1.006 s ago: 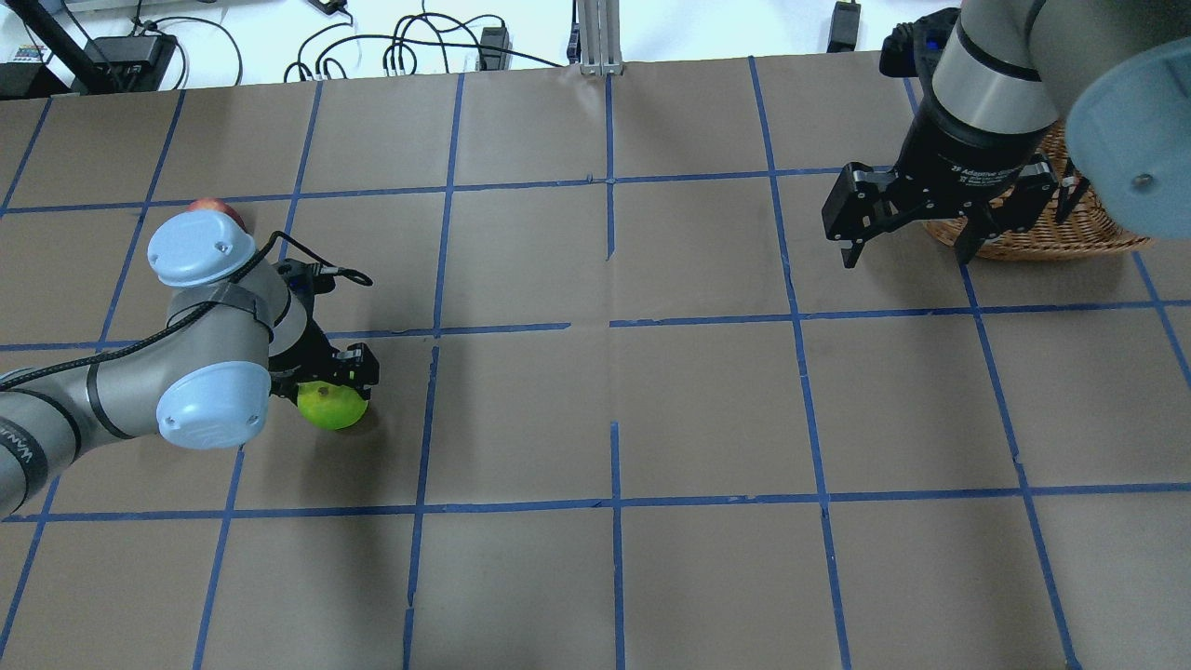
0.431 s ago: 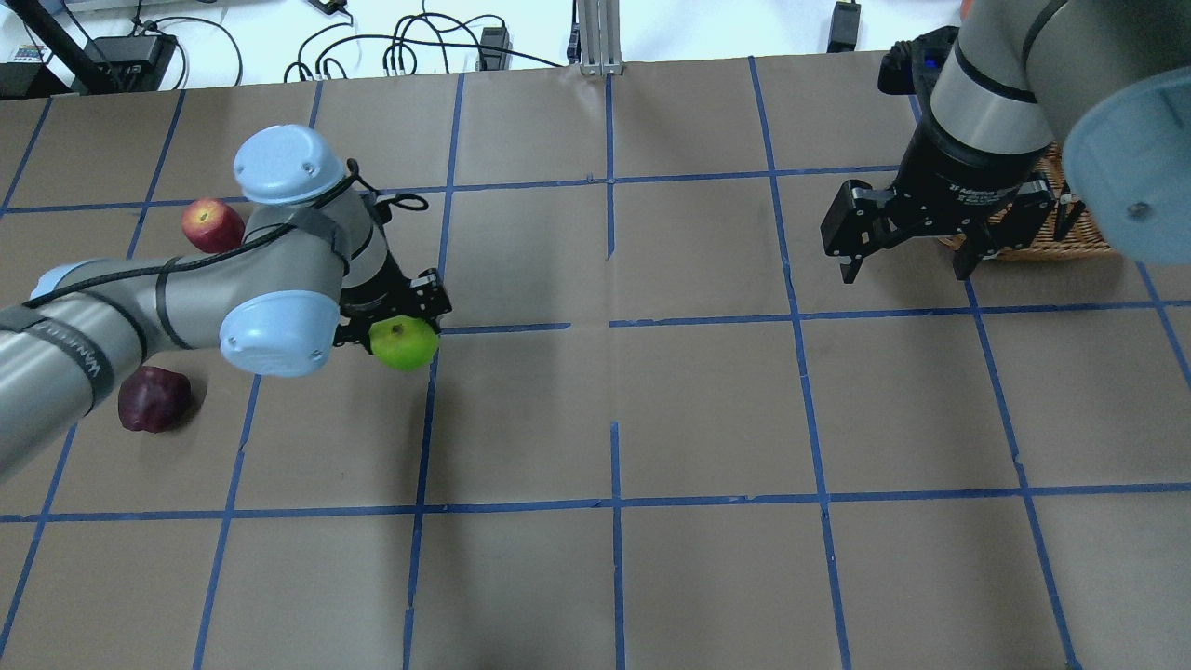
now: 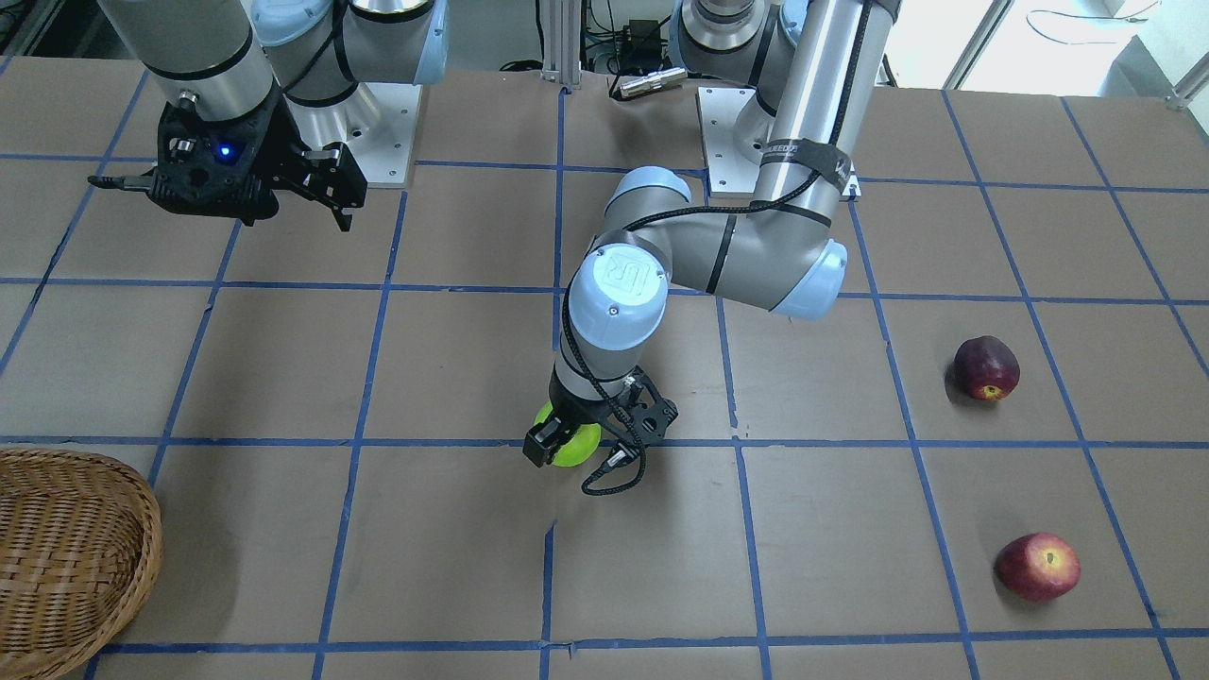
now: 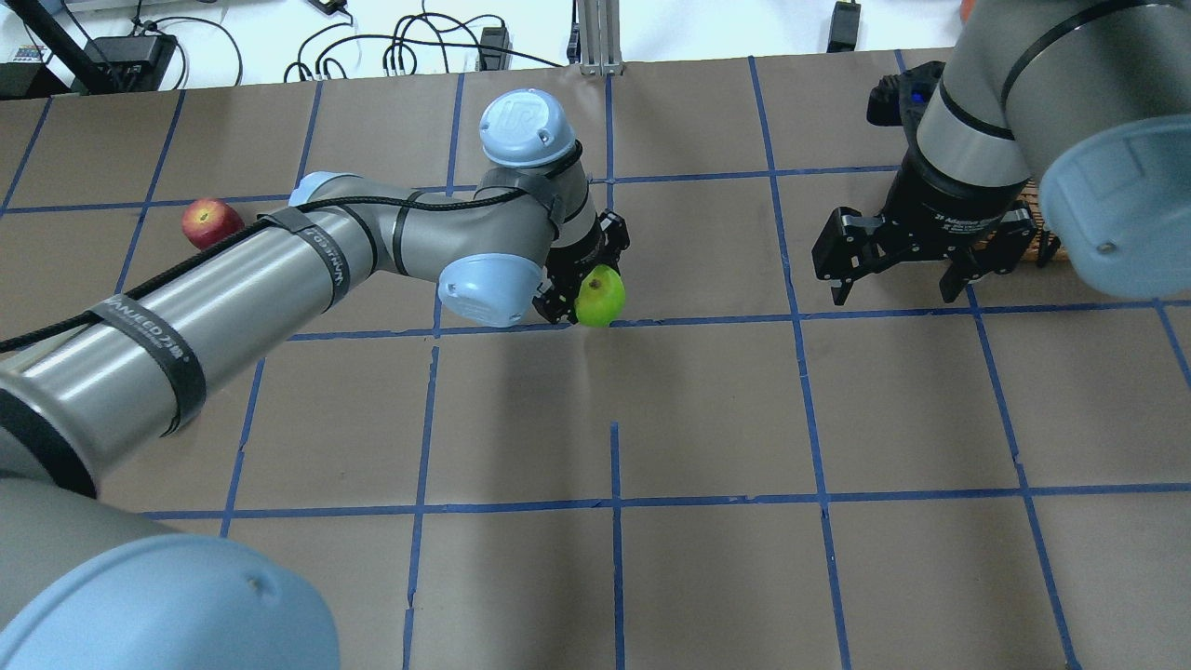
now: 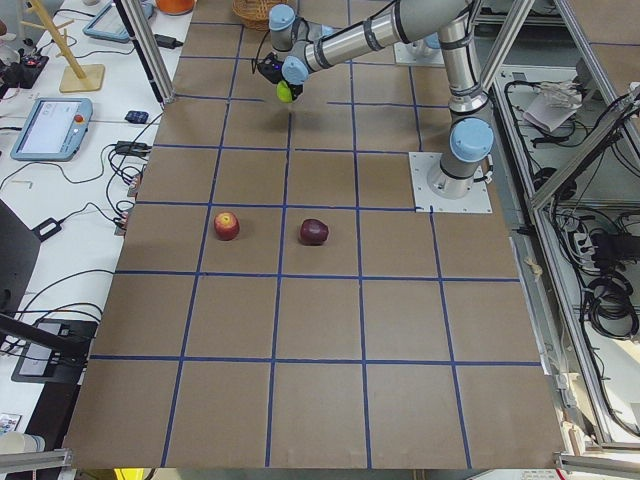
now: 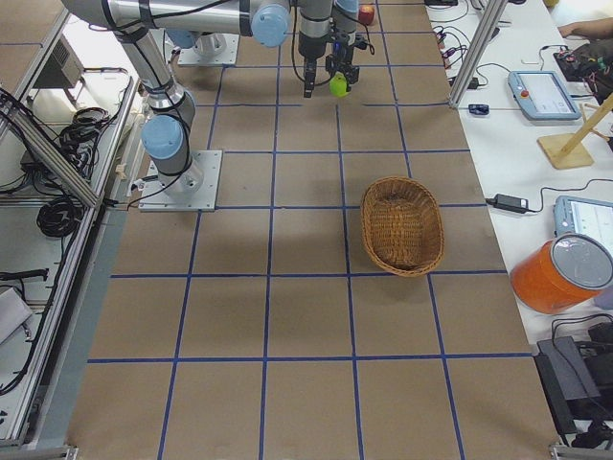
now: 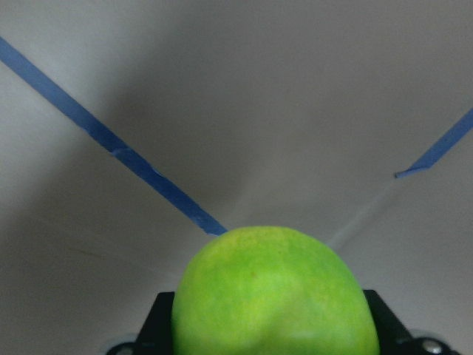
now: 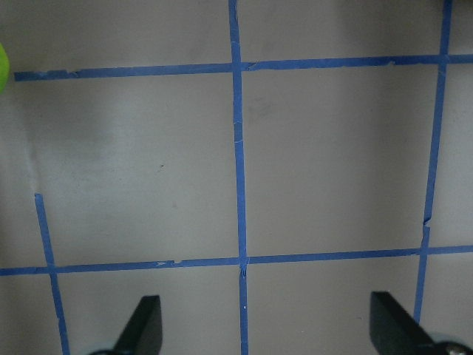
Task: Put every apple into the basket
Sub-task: 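Carry the green apple with the left gripper toward the table center, then open the left gripper to set the green apple down and lift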
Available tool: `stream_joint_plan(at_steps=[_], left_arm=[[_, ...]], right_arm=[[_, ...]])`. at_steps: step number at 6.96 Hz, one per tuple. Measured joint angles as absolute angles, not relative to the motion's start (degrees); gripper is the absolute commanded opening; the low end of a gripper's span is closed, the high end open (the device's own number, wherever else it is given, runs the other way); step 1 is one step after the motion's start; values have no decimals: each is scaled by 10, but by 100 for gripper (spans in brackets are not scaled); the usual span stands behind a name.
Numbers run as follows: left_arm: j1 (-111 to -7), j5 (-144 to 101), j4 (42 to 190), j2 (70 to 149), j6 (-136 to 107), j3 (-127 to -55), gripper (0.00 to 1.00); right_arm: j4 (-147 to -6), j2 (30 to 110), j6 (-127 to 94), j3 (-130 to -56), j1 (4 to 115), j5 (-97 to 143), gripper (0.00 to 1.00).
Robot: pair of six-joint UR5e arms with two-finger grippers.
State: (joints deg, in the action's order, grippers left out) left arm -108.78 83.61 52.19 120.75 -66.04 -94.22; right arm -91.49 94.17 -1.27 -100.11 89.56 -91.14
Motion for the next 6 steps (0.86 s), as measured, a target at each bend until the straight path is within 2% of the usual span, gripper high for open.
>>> stream_joint_plan(at_steps=[3, 6], left_arm=[[-1088, 839, 540, 1200, -625, -939, 100], [-980, 863, 711, 1106, -354, -922, 100]], right_arm=[[-966, 913, -16, -1013, 896, -905, 100], [-1055, 862, -66, -1013, 921, -859, 100]])
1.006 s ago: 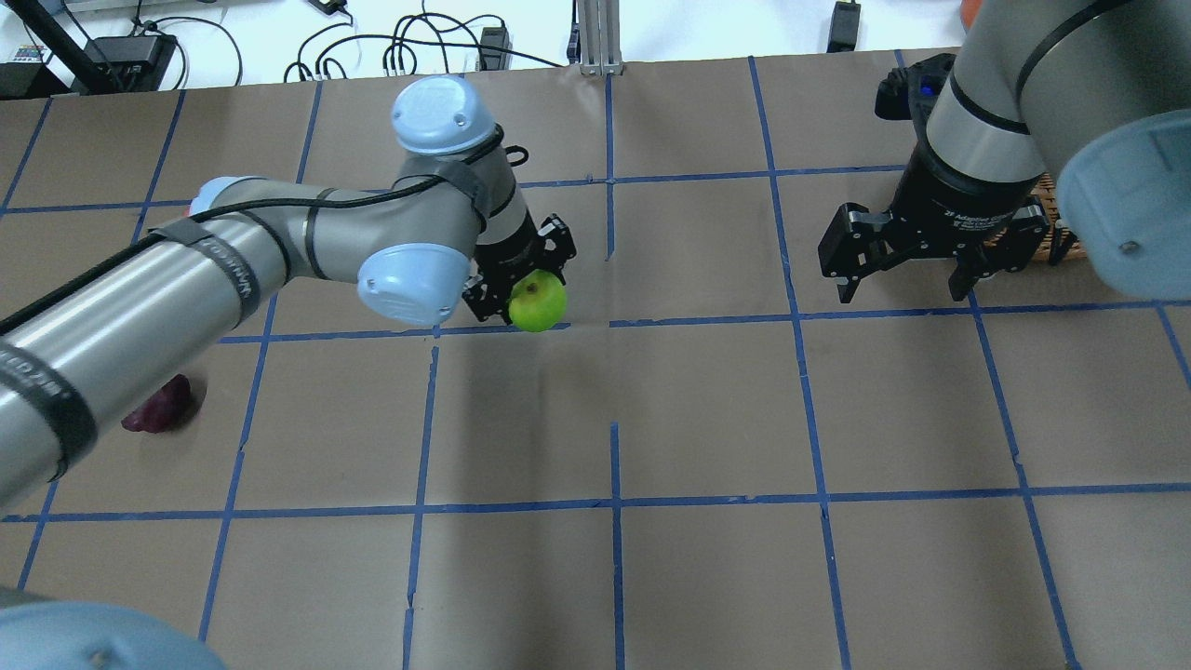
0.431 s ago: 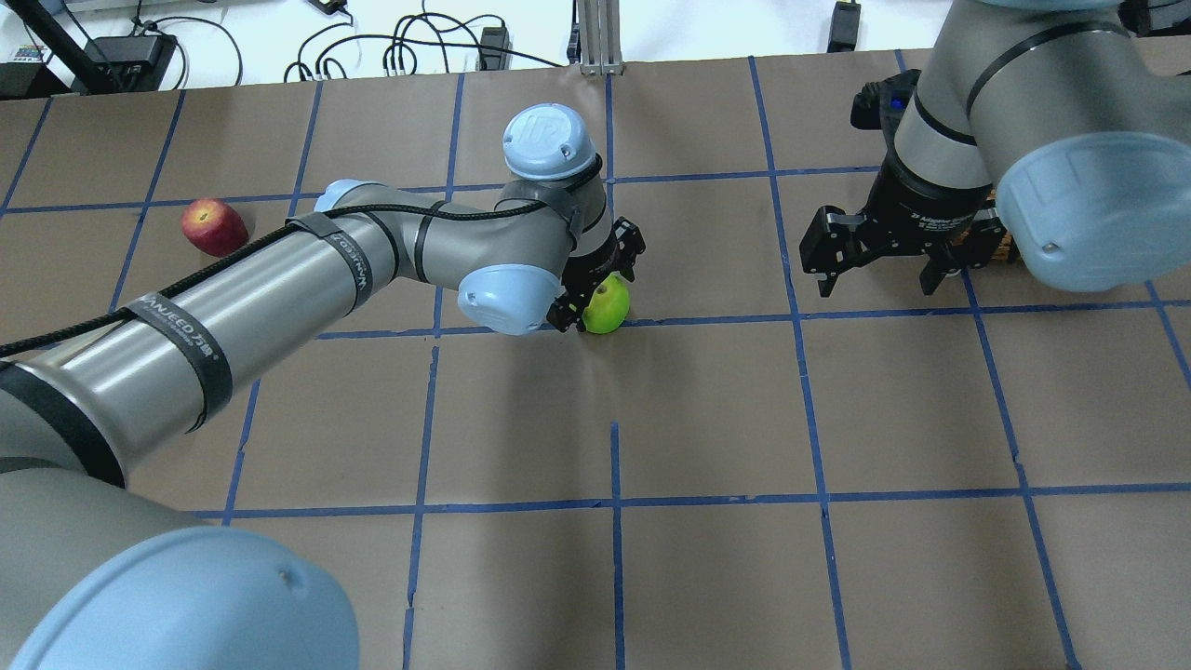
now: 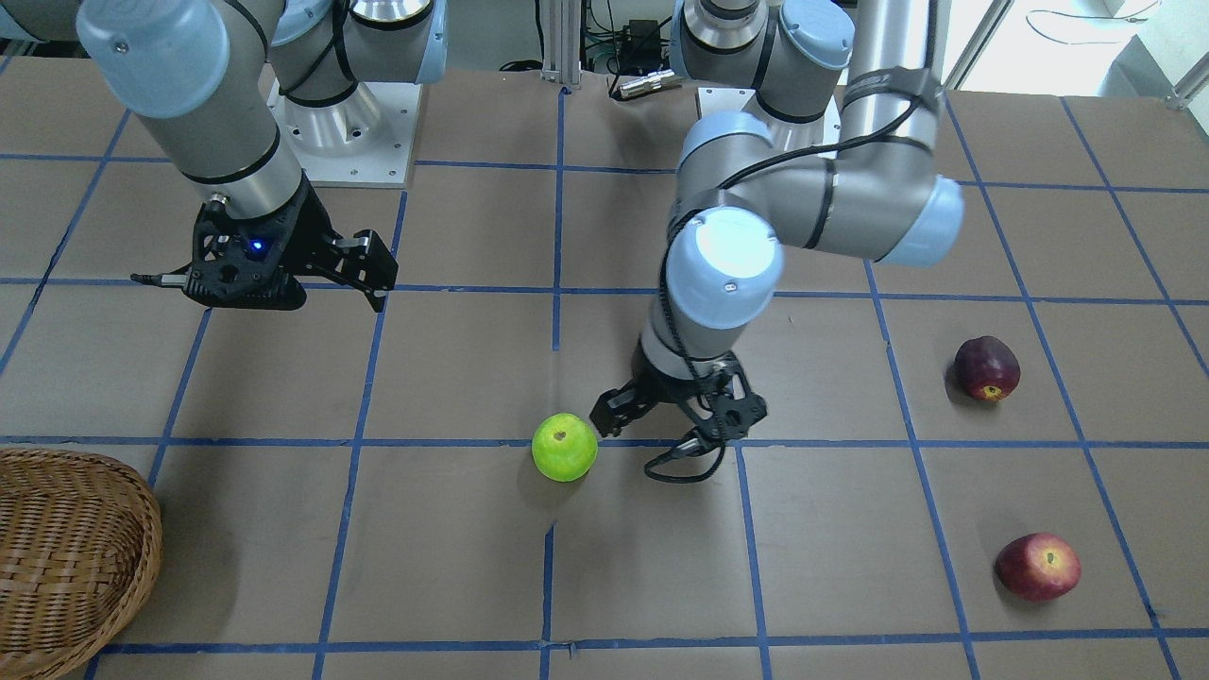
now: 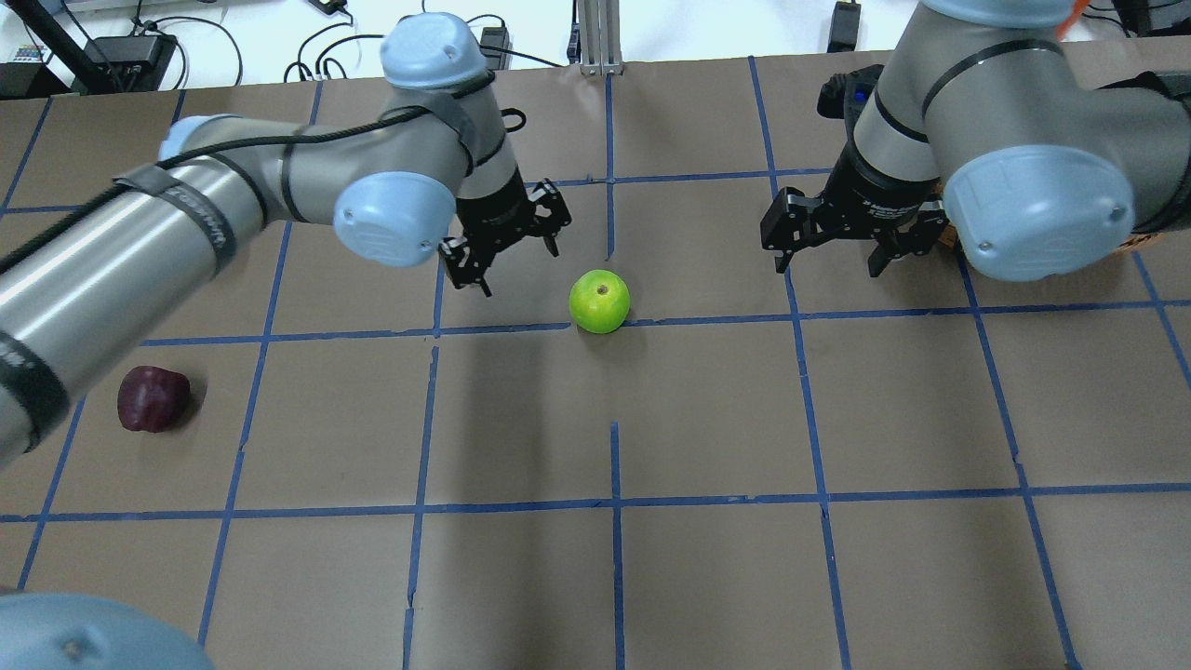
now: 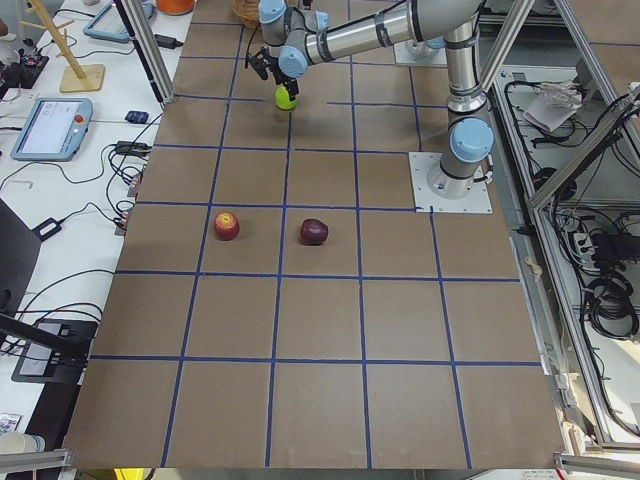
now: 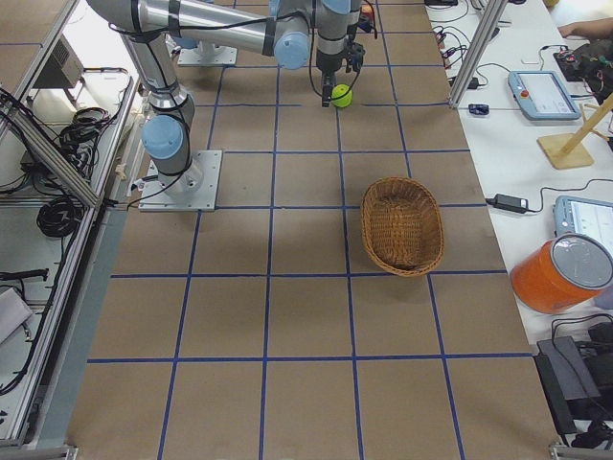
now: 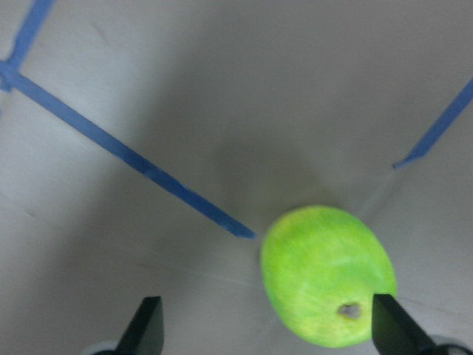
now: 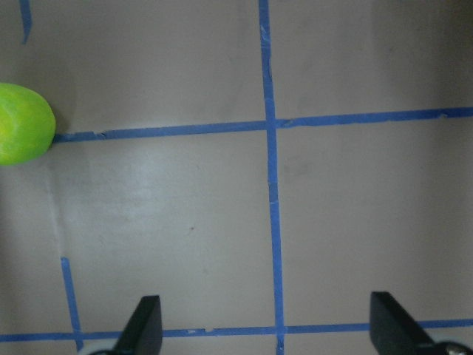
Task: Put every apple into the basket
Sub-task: 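Open the left gripper to set the green apple down and lift, then grasp the dark red apple with left while right grasps green apple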
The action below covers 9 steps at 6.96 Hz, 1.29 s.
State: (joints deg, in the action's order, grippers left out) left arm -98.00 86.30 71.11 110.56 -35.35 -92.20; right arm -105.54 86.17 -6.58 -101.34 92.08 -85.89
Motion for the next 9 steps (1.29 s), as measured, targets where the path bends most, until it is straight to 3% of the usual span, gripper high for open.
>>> stream_joint_plan(at_steps=[5, 7, 9], left_arm=[[-658, 914, 756, 957, 318, -1037, 100], [-531, 908, 651, 966, 501, -1109, 100], [-490, 906, 517, 1005, 586, -1183, 100]], right_arm=[[-1209, 706, -333, -962, 1061, -860, 100], [-1230, 644, -371, -926, 1084, -859, 100], [-1251, 611, -387, -918, 1095, -858, 100]])
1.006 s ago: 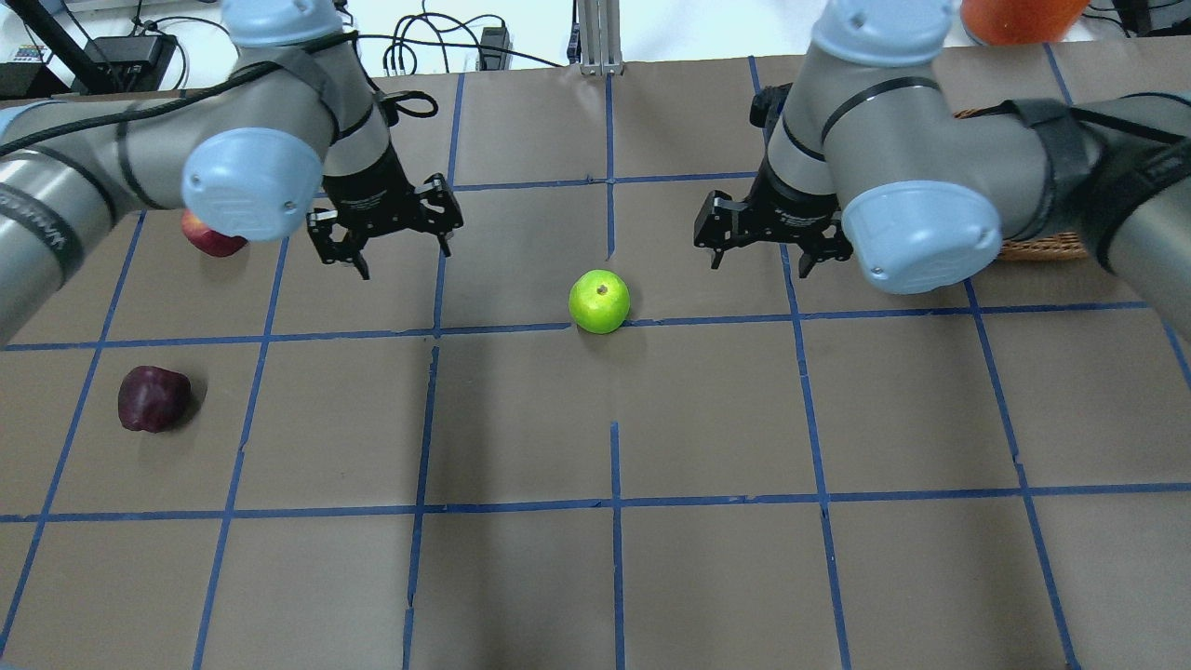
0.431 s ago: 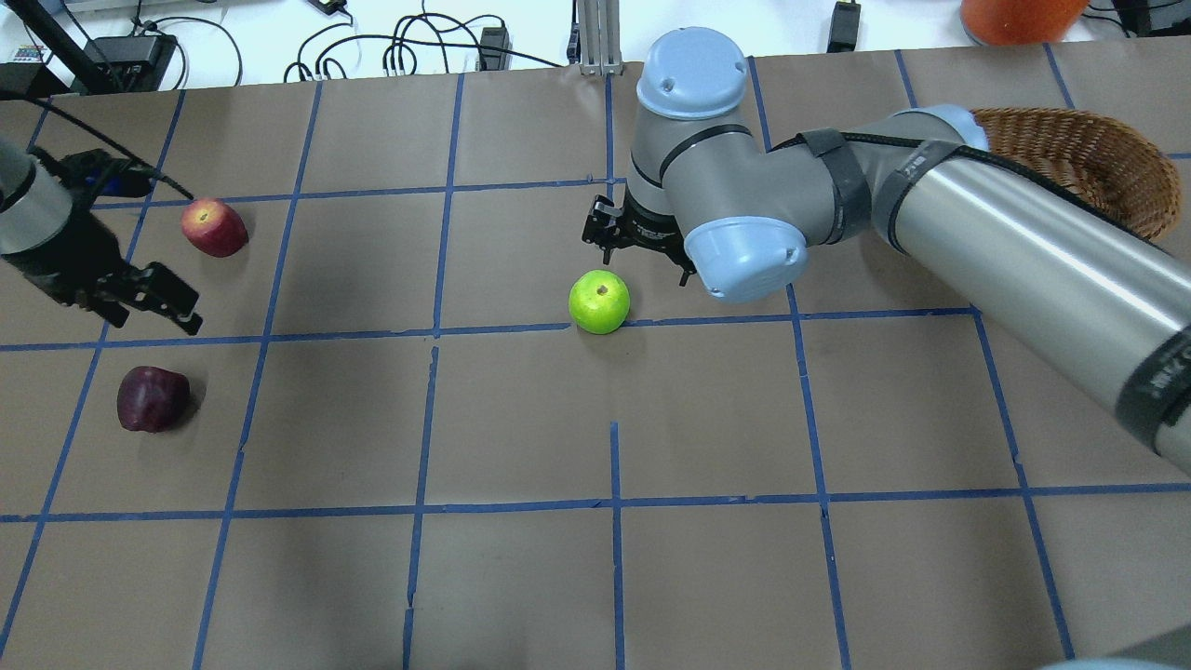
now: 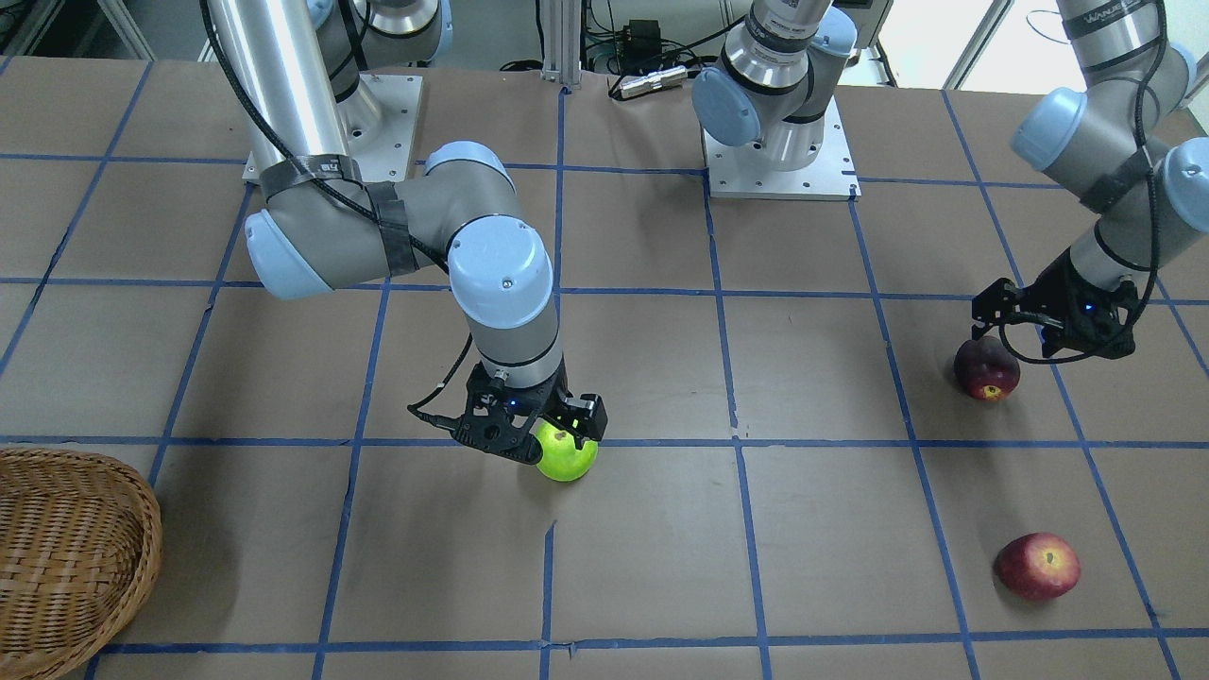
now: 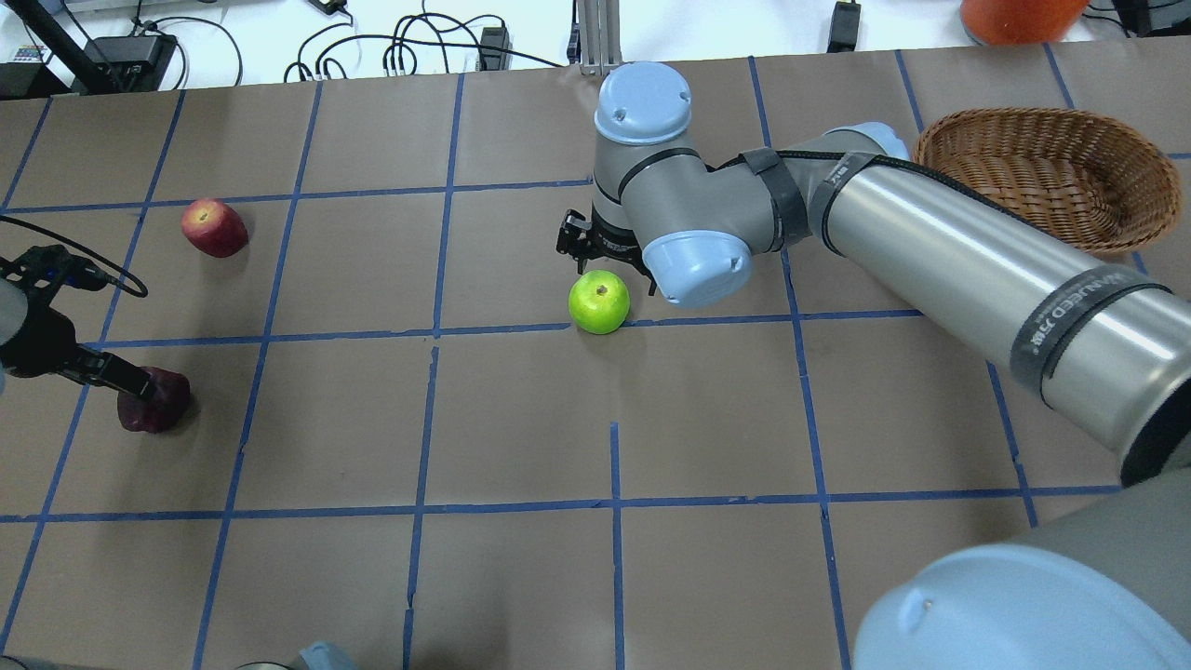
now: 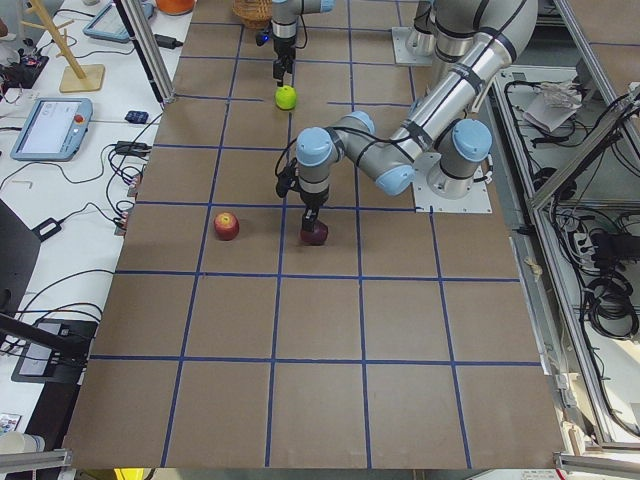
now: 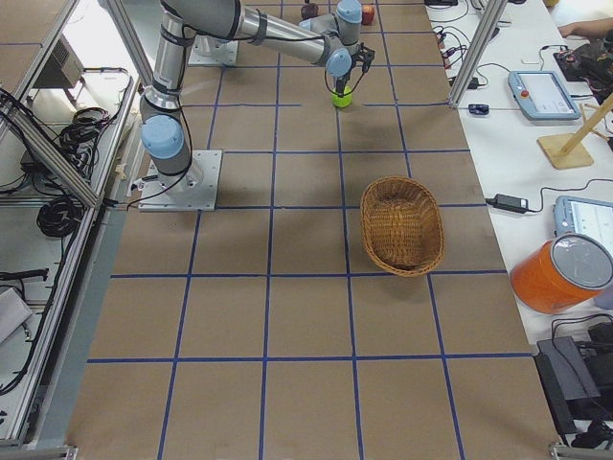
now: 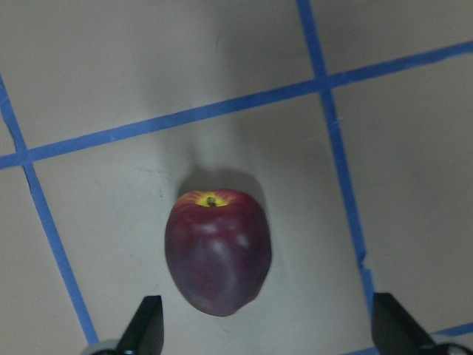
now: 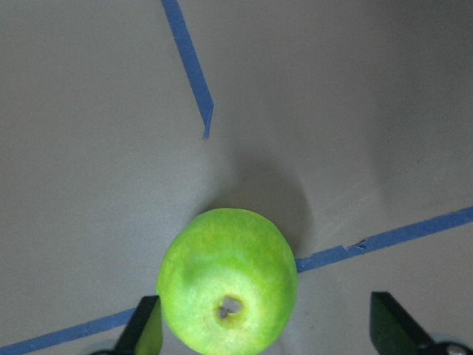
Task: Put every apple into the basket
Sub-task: 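Grasp the dark red apple with left while right grasps green apple, then drop green apple in basket with right while left sets dark apple centrally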
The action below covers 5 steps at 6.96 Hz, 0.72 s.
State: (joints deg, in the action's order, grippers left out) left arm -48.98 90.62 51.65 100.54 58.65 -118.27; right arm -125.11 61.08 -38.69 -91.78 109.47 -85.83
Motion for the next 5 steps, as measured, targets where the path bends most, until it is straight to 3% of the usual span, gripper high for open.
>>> stream_joint_plan(at_steps=[2, 3, 4, 5], left_arm=[[-485, 903, 475, 1043, 617, -1201, 97], [-485, 897, 462, 1058, 617, -1202, 75], [-486, 892, 446, 1068, 613, -1202, 67], [-492, 888, 433, 1071, 595, -1199, 47]], right_arm=[[-1264, 593, -385, -916, 1097, -854, 100], [-1269, 586, -384, -916, 1098, -853, 100], [-1273, 582, -383, -916, 1098, -852, 100], [-1279, 576, -384, -914, 1099, -851, 100]])
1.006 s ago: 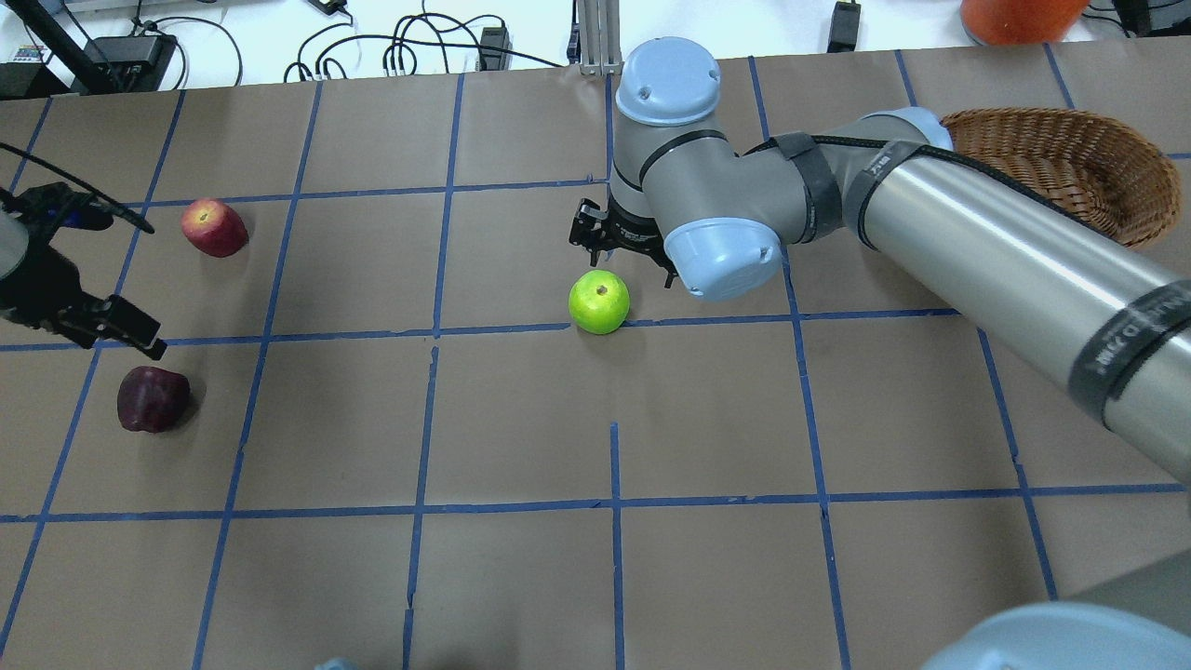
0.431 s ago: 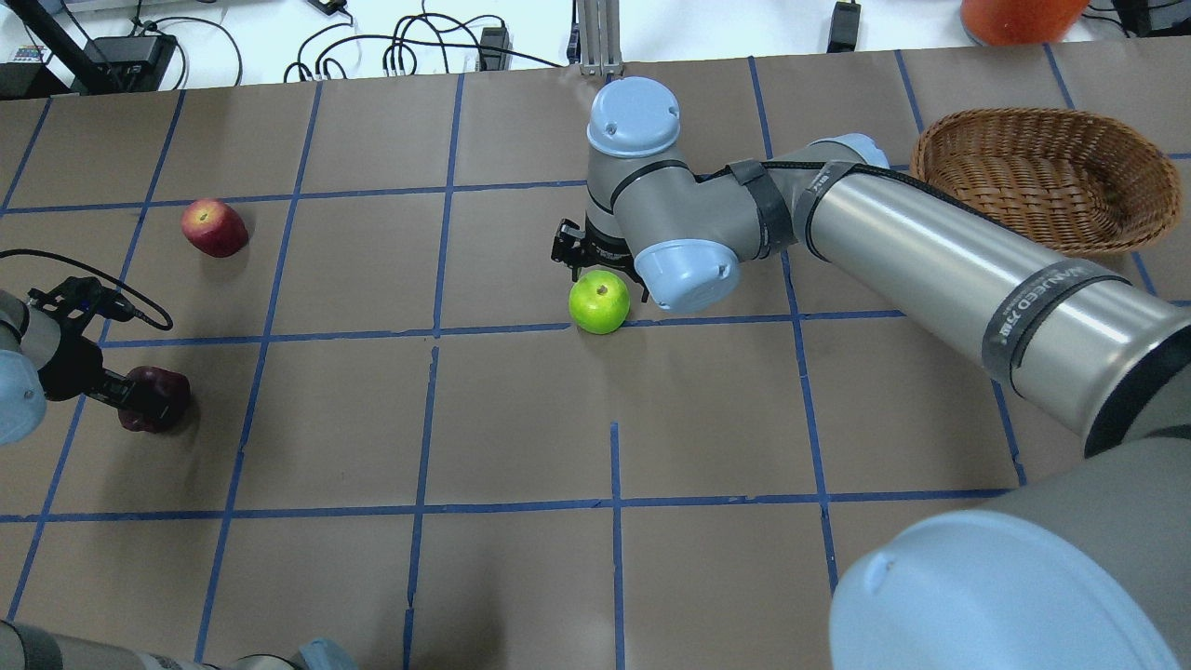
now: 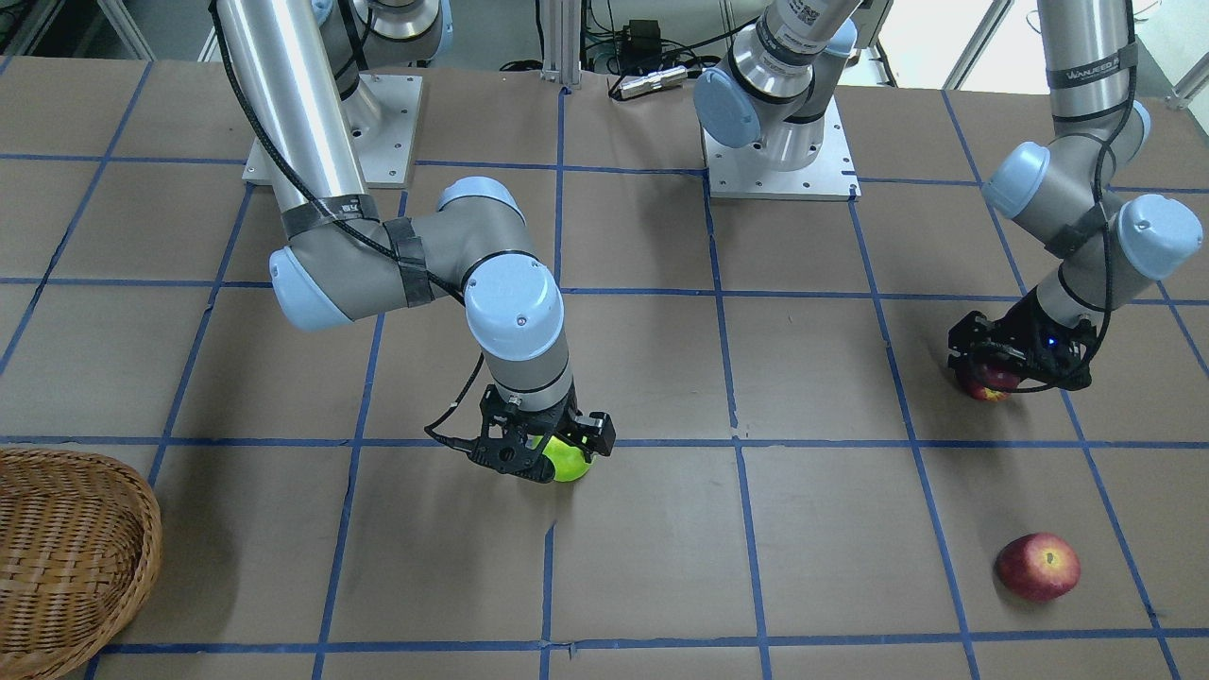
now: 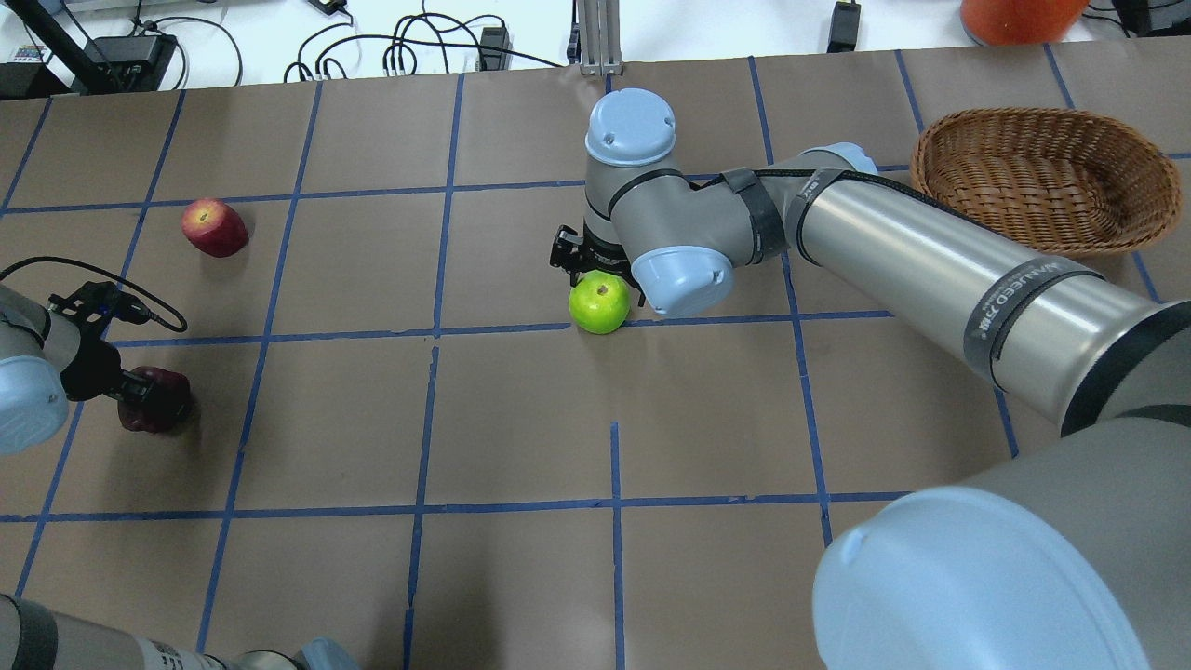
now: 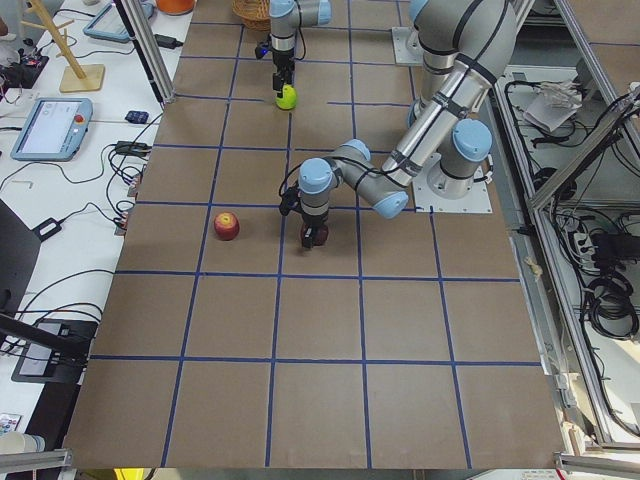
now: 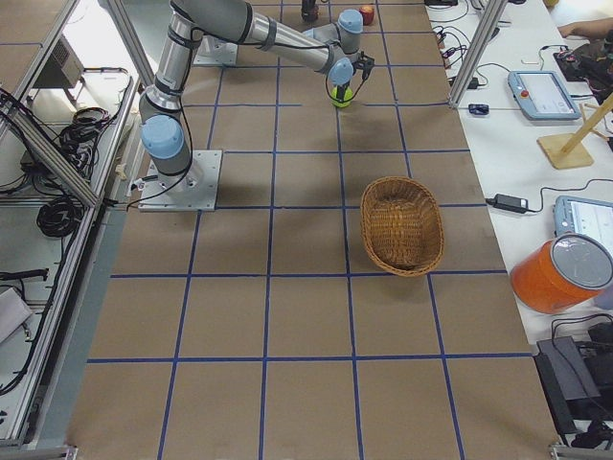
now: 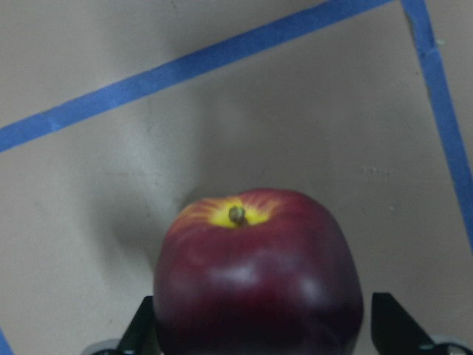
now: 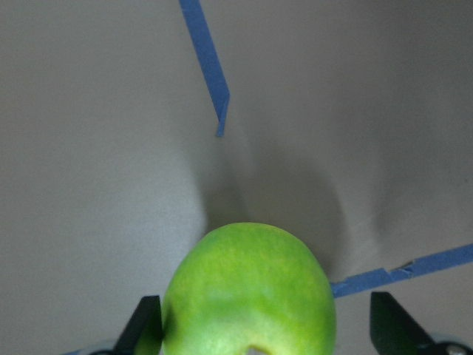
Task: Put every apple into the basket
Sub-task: 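Drop green apple in basket with right while left sets dark apple centrally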
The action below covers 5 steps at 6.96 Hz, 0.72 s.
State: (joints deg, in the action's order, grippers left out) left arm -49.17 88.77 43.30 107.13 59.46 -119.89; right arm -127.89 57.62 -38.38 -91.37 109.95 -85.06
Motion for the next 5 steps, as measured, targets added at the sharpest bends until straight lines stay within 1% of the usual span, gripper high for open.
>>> stream_joint_plan(at_steps=[1, 2, 3, 4, 5], left_arm=[[-503, 881, 429, 1069, 562, -1191, 37], [-519, 876, 431, 1064, 517, -1179, 37], [-545, 875, 436, 1055, 464, -1169, 37], [-587, 876, 447, 1039, 386, -1164, 37], [-642, 878, 465, 1021, 280, -1162, 37]], right_arm=[[-1284, 571, -384, -910, 1102, -849, 100], [-1287, 565, -384, -906, 1104, -847, 100], [-1288, 556, -385, -905, 1108, -847, 81], [-1286, 549, -388, -906, 1114, -847, 12], [-1282, 548, -390, -907, 1117, -847, 0]])
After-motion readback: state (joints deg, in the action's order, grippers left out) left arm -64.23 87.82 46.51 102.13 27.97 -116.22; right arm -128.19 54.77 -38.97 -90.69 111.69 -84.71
